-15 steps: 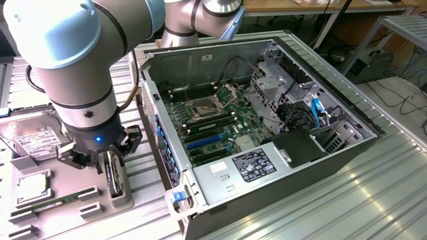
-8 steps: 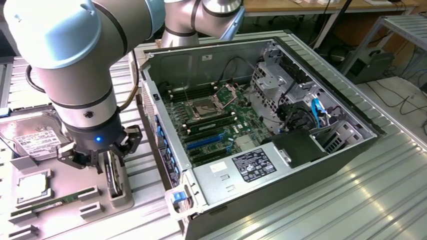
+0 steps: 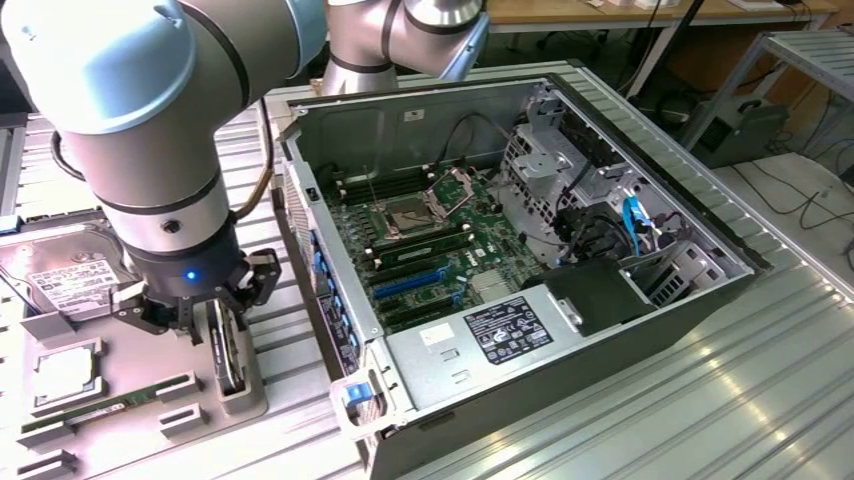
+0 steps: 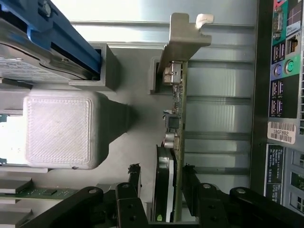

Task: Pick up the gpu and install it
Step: 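Pick up the gpu and move the gpu toward the slot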

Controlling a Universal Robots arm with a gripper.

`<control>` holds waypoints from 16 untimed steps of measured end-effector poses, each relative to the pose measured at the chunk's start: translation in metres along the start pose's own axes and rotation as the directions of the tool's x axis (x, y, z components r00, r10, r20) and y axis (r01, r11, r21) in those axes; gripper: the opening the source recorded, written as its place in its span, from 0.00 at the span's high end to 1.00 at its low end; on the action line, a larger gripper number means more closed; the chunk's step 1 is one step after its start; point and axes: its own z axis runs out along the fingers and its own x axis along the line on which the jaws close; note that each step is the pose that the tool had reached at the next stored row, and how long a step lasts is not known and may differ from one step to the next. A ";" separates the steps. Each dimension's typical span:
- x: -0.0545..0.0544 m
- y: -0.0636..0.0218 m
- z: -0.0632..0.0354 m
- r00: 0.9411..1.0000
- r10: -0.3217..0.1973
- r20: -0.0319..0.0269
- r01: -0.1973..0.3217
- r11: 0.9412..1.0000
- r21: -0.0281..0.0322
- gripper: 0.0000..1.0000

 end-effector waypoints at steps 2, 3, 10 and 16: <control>0.000 0.0000 0.0010 1.000 0.029 0.001 -0.029 1.000 0.001 0.52; 0.000 0.0000 0.0011 0.999 0.035 0.001 -0.035 0.999 0.001 0.52; -0.001 0.0000 0.0012 1.000 0.021 0.001 -0.021 1.000 0.002 0.52; -0.002 -0.0001 0.0012 1.000 -0.016 -0.001 0.016 1.000 0.002 0.52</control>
